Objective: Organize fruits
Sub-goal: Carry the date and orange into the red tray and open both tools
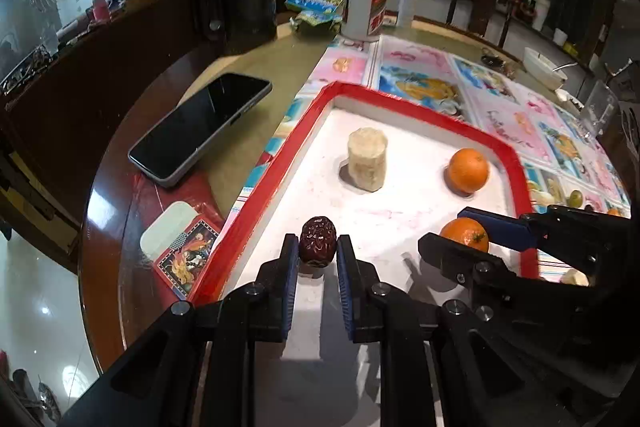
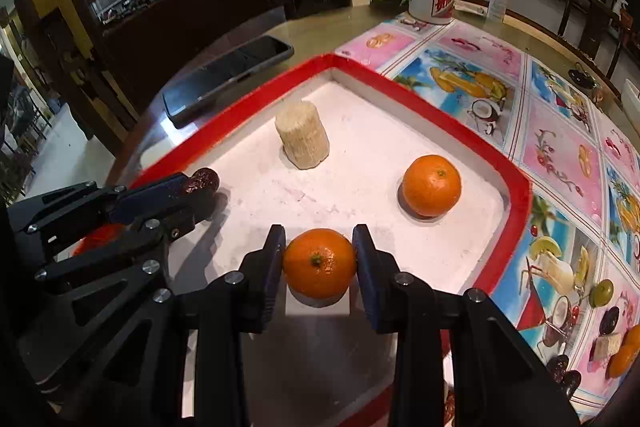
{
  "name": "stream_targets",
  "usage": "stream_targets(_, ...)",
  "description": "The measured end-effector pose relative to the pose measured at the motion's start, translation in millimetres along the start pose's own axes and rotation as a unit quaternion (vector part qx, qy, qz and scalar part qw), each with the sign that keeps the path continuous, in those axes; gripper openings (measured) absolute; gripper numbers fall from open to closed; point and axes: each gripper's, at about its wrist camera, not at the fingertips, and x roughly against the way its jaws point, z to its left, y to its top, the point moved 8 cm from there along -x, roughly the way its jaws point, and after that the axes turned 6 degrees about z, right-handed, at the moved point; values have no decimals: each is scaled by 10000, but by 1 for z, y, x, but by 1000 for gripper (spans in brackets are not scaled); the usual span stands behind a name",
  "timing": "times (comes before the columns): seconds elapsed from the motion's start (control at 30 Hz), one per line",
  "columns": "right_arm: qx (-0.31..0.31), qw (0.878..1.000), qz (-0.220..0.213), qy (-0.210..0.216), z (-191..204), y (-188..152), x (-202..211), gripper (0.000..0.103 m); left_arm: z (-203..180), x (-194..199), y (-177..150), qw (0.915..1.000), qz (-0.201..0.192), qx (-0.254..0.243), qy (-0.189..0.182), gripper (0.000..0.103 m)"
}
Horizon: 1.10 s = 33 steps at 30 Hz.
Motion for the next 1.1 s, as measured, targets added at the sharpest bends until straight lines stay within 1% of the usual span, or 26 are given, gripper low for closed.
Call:
stream_targets(0.2, 39, 9999, 89, -77, 1, -3, -5, 37, 3, -7, -3, 9999, 113, 5, 65, 18)
stream_targets(0.27, 27, 9999, 116, -123, 0, -3, -6, 37, 3, -10, -6, 9997, 210, -8, 98, 18)
stream_targets(0.33, -30, 9997, 172, -149, -3, -4, -7, 37, 5, -12, -9, 9995, 284, 34, 131, 25)
stream_targets(0.37, -54, 9997, 197, -159, -4, -5, -7, 39, 6, -12, -10, 9994, 308, 56, 179, 34)
stream_targets(0.4, -82, 9996, 208, -166, -6, -5, -7, 42, 8, -12, -10, 9991, 311, 87, 267, 40)
stream_targets(0.43, -100, 9995, 199, -205, -7, -5, -5, 43, 10, -11, -11, 9989, 315, 119, 327, 43)
stream_targets(0.47, -102, 9995, 187, -224, -8, -6, -4, 45, 12, -11, -11, 9986, 337, 164, 365, 49)
stream_targets(0.5, -109, 9995, 187, -236, -10, -6, -3, 48, 13, -10, -12, 9985, 349, 195, 372, 52)
stream_targets(0.57, -115, 9993, 189, -299, -12, -7, 0, 51, 13, -9, -13, 9985, 381, 214, 340, 54)
stream_targets(0.7, -98, 9994, 119, -325, -14, -10, 10, 51, 12, -4, -15, 9982, 325, 204, 455, 63)
stream_targets(0.87, -61, 9996, 56, -279, -15, -17, 24, 52, 6, 6, -19, 9979, 245, 108, 586, 65)
stream_targets(1.1, 7, 9999, 64, -102, -18, -45, 47, 52, -3, 17, -32, 9975, 292, 113, 638, 65)
